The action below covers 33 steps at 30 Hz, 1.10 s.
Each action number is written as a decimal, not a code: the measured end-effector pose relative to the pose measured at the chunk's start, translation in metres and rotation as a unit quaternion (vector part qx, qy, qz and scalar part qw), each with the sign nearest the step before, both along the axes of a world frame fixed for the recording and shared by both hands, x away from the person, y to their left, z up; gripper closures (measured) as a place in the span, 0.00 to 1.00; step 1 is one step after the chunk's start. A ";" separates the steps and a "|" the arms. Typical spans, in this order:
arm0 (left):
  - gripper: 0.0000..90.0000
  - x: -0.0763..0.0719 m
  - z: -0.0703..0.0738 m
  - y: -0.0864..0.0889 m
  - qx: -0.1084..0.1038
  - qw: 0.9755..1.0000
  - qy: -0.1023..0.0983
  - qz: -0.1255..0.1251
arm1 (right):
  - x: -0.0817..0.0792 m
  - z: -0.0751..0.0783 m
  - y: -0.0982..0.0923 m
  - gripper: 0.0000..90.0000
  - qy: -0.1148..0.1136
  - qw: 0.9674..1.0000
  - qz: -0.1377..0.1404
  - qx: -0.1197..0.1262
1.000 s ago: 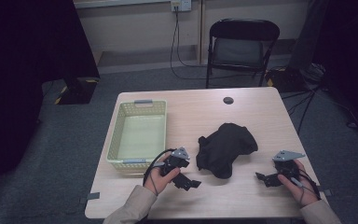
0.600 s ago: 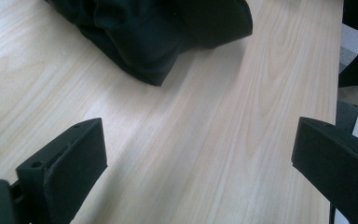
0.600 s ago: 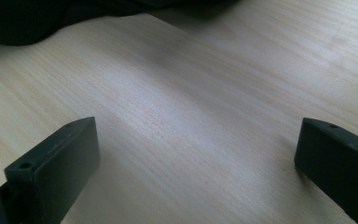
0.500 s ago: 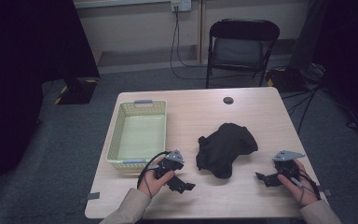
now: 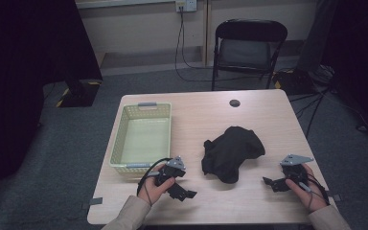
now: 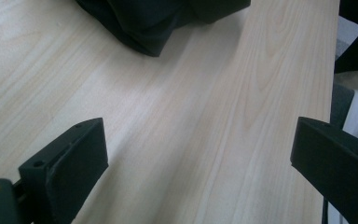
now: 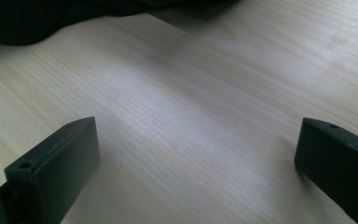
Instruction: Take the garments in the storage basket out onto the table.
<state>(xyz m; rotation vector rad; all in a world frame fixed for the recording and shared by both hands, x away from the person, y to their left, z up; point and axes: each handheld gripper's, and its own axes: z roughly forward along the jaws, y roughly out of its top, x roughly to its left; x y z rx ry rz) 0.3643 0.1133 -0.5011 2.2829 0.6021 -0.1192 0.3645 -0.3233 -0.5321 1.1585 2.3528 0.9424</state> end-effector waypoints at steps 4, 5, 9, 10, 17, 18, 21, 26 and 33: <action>0.04 -0.001 -0.001 0.003 -0.001 1.000 0.002 0.003 | 0.000 0.000 0.000 0.00 0.000 1.000 0.000 0.000; 0.04 -0.002 -0.001 0.004 0.000 1.000 0.002 0.002 | 0.000 0.000 0.000 0.00 0.000 1.000 0.000 0.000; 0.03 -0.003 -0.002 0.007 0.002 1.000 0.004 0.004 | 0.000 0.000 0.000 0.00 0.000 1.000 0.000 0.000; 0.03 -0.003 -0.002 0.008 0.002 1.000 0.003 0.005 | 0.000 0.000 0.000 0.00 0.000 1.000 0.000 0.000; 0.03 -0.004 -0.002 0.017 0.002 1.000 0.004 0.008 | 0.000 0.000 0.000 0.00 0.000 1.000 0.000 0.000; 0.03 -0.005 -0.002 0.018 0.001 1.000 0.004 0.009 | 0.000 0.000 0.000 0.00 0.000 1.000 0.000 0.000; 0.03 -0.005 -0.002 0.023 0.001 1.000 0.005 0.013 | 0.000 0.000 0.000 0.00 0.000 1.000 0.000 0.000; 0.03 -0.007 -0.002 0.031 0.001 1.000 0.005 0.019 | 0.000 0.000 0.000 0.00 0.000 1.000 0.000 0.000; 0.03 -0.008 -0.002 0.040 -0.002 1.000 0.003 0.028 | 0.000 0.000 0.000 0.00 0.000 1.000 0.000 0.000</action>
